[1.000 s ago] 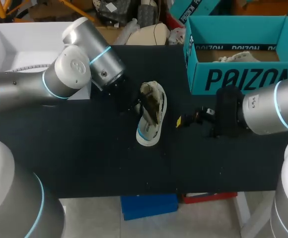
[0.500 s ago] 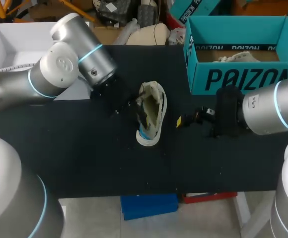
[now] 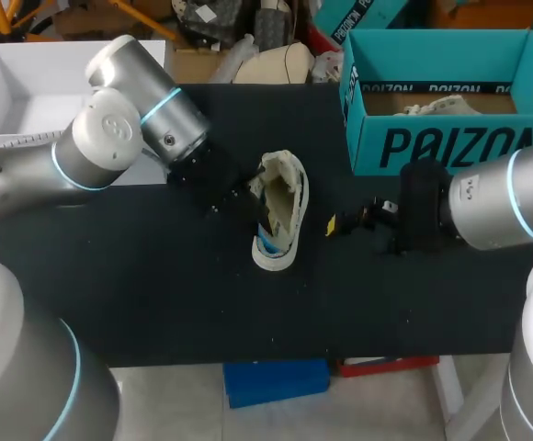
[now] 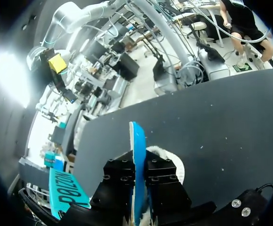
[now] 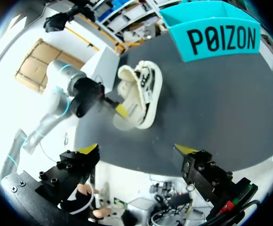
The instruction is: Take the shoe out of the shoebox, open the shoe tongue, remove and reinsert the insole, then place the shoe into the shoebox
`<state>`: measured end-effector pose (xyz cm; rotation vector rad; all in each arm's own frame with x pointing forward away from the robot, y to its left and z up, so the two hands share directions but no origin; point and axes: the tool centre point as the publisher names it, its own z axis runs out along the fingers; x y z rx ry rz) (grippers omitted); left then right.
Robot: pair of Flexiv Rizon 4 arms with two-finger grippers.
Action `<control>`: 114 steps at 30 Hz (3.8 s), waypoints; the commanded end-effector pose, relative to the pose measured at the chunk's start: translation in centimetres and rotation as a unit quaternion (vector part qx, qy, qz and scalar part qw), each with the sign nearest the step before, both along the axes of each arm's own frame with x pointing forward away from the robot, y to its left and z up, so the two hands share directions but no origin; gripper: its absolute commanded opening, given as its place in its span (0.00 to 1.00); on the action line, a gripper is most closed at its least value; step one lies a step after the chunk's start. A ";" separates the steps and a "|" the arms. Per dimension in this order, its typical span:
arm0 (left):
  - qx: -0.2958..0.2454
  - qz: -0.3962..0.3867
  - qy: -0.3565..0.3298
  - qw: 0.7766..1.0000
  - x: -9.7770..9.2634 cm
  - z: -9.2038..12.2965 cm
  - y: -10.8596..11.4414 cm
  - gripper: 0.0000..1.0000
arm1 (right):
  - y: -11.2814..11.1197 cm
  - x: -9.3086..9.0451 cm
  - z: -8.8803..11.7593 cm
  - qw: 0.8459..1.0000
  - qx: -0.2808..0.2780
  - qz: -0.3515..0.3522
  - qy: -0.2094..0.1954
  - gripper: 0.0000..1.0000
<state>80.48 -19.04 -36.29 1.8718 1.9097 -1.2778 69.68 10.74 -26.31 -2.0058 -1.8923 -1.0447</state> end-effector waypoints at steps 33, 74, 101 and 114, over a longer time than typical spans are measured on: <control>0.151 -0.046 -0.130 0.979 2.2 -3.7 -2.0 0.12 | 0.2 0.0 0.0 1.000 -0.002 -0.001 0.000 1.00; 0.231 -0.064 -0.178 0.954 2.5 -1.2 -0.5 0.00 | 0.2 0.0 0.0 1.000 -0.002 -0.001 0.000 1.00; 0.257 -0.049 -0.174 0.949 2.6 -4.7 -1.0 0.00 | 0.2 0.0 0.0 1.000 -0.002 -0.001 0.000 1.00; 0.035 0.225 0.011 0.974 6.3 6.7 0.4 0.00 | 0.2 0.0 0.0 1.000 -0.002 -0.001 0.000 1.00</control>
